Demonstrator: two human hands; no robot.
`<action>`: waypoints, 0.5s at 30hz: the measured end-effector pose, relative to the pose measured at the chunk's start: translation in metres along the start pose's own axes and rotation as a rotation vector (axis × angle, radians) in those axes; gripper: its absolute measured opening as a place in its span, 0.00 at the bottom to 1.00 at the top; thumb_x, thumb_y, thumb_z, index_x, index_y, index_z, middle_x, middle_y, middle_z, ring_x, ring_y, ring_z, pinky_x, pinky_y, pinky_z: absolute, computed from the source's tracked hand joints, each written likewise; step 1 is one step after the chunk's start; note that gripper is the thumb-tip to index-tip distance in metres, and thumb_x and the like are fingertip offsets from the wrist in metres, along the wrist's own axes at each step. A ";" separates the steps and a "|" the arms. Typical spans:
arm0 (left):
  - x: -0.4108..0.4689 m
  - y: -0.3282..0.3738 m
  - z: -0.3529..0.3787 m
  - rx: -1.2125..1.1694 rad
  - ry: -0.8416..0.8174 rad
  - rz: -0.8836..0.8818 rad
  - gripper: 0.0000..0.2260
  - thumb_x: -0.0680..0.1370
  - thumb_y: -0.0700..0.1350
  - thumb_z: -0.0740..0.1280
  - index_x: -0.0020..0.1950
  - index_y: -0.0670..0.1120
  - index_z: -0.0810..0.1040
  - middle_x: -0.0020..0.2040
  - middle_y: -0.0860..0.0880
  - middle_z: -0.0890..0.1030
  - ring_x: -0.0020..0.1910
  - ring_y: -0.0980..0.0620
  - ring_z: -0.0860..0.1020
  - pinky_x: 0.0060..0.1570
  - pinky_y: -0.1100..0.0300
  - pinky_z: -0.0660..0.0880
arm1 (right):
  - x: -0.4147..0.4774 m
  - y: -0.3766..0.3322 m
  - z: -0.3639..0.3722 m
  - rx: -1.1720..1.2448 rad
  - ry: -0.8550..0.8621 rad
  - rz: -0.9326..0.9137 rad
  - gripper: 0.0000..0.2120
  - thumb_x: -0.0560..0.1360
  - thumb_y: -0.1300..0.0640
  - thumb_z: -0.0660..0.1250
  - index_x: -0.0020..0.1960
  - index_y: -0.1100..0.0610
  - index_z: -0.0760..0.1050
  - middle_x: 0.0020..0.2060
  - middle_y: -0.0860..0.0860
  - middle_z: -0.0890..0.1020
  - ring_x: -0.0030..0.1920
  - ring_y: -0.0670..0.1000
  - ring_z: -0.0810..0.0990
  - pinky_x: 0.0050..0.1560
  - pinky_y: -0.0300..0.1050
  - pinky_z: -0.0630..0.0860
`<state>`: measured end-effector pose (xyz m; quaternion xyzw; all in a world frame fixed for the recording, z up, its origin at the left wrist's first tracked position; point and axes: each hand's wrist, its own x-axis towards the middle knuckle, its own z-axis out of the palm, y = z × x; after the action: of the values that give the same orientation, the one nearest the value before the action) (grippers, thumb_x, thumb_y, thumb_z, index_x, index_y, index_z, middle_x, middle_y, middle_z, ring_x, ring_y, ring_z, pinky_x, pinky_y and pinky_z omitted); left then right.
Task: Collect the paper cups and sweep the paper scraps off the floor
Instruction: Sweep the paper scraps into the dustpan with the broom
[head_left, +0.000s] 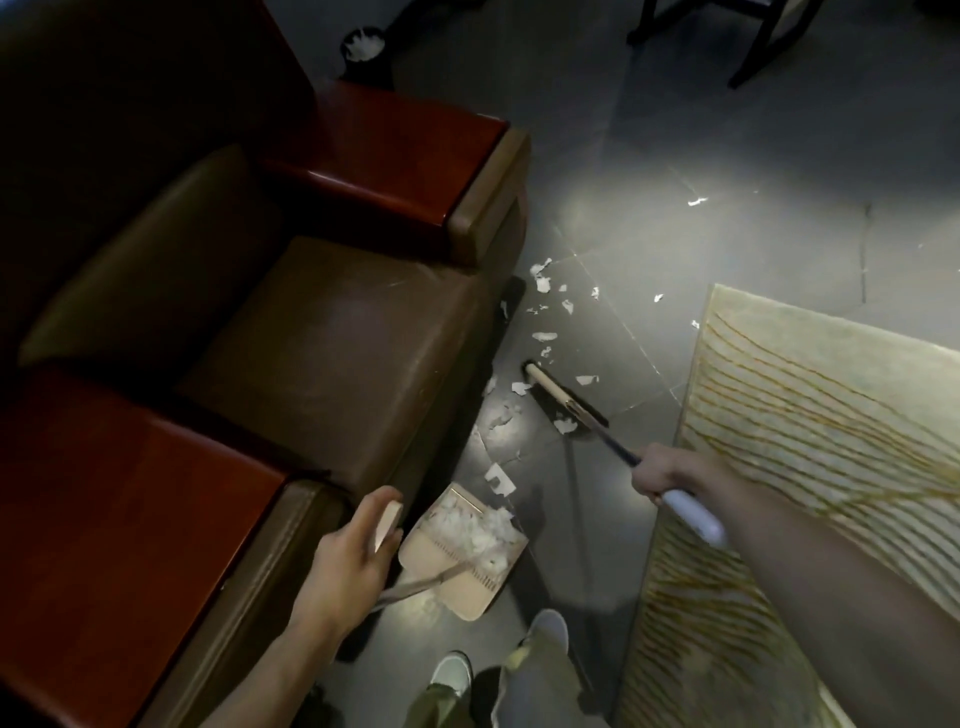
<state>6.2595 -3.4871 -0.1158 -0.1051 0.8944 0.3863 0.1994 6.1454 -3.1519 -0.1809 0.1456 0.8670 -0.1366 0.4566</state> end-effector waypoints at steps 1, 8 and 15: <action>0.001 0.001 0.000 -0.009 0.009 0.011 0.16 0.80 0.41 0.61 0.60 0.60 0.63 0.40 0.50 0.76 0.36 0.60 0.77 0.33 0.71 0.72 | -0.005 -0.003 0.008 -0.020 -0.027 -0.009 0.19 0.74 0.65 0.56 0.64 0.61 0.69 0.33 0.55 0.78 0.28 0.50 0.76 0.24 0.36 0.71; 0.014 0.010 0.008 -0.048 0.035 0.072 0.15 0.81 0.44 0.60 0.64 0.58 0.65 0.36 0.49 0.77 0.31 0.51 0.77 0.29 0.66 0.73 | -0.053 0.004 0.076 -0.170 -0.144 -0.134 0.21 0.76 0.59 0.56 0.69 0.59 0.68 0.62 0.58 0.77 0.58 0.57 0.77 0.54 0.46 0.73; 0.015 0.006 0.007 -0.074 0.004 0.139 0.15 0.81 0.44 0.60 0.66 0.57 0.64 0.41 0.48 0.78 0.34 0.48 0.79 0.35 0.52 0.80 | -0.159 0.008 0.106 -0.253 -0.252 -0.093 0.25 0.74 0.60 0.57 0.72 0.53 0.65 0.57 0.56 0.79 0.43 0.49 0.80 0.43 0.41 0.74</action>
<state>6.2463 -3.4785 -0.1227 -0.0507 0.8850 0.4320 0.1661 6.3142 -3.2039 -0.1070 0.0285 0.8189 -0.0647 0.5695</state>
